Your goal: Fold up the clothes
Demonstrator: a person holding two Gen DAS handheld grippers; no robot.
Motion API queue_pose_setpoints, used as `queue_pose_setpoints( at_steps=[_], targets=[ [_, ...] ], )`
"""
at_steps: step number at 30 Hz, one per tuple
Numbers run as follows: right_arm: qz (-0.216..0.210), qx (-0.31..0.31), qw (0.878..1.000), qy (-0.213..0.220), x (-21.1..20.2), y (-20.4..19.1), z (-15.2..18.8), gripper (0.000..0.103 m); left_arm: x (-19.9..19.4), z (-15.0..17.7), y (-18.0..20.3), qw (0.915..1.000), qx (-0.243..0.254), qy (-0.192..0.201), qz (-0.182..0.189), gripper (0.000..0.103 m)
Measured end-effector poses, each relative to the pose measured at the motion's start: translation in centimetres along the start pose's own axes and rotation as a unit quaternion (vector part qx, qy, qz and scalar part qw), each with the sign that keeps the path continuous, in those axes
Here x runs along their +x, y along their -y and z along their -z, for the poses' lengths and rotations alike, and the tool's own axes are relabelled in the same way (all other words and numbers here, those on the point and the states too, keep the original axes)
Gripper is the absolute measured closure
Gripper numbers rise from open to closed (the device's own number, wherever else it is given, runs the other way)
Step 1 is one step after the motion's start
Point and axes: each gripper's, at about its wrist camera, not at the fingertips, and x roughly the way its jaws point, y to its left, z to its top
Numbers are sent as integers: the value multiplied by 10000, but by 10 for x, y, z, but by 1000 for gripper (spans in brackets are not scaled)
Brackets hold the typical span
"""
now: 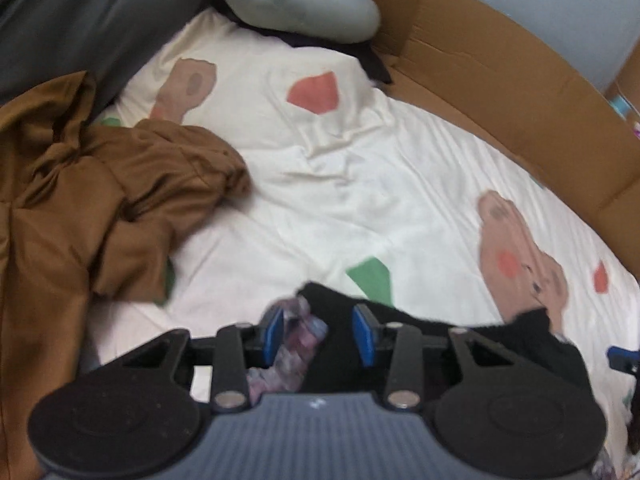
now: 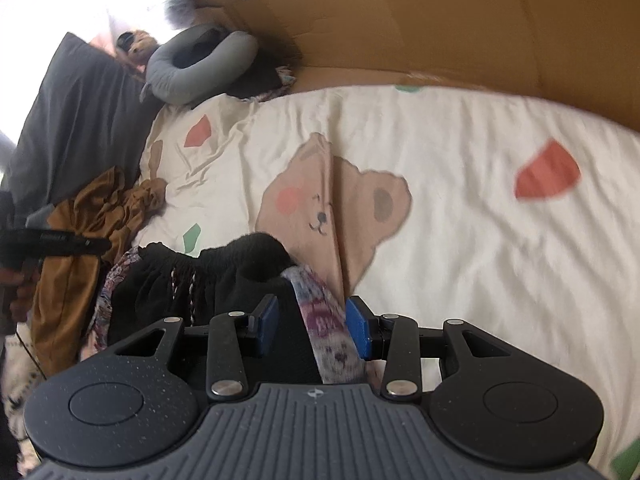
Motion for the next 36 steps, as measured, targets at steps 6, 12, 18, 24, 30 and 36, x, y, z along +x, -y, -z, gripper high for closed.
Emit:
queue_pose_setpoints(
  at_steps=[6,12,18,24,30,36],
  targets=[
    [-31,-433,9990,40,21,-13,-21,61,22,-10,-13,9998,-90,158,19,61],
    [46,-767,9970,-80,51,-23,-36,65,37,-13,-19,9998,-89,174,13,61],
    [216,-918,9952,-243,77,-26,-38,65,53,-12,-24,9998,-130,1,159,61],
    [161,-1061,9926,-574,97,-32,-23,65,65,3,-31,9992,-1,-335,217,58],
    [7,-1249,9887,-825,102,-47,-4,64,67,23,-46,9973,-156,-652,300,52],
    [144,-1457,9854,-868,108,-57,-1,57,65,31,-44,9970,49,-691,359,65]
  ],
)
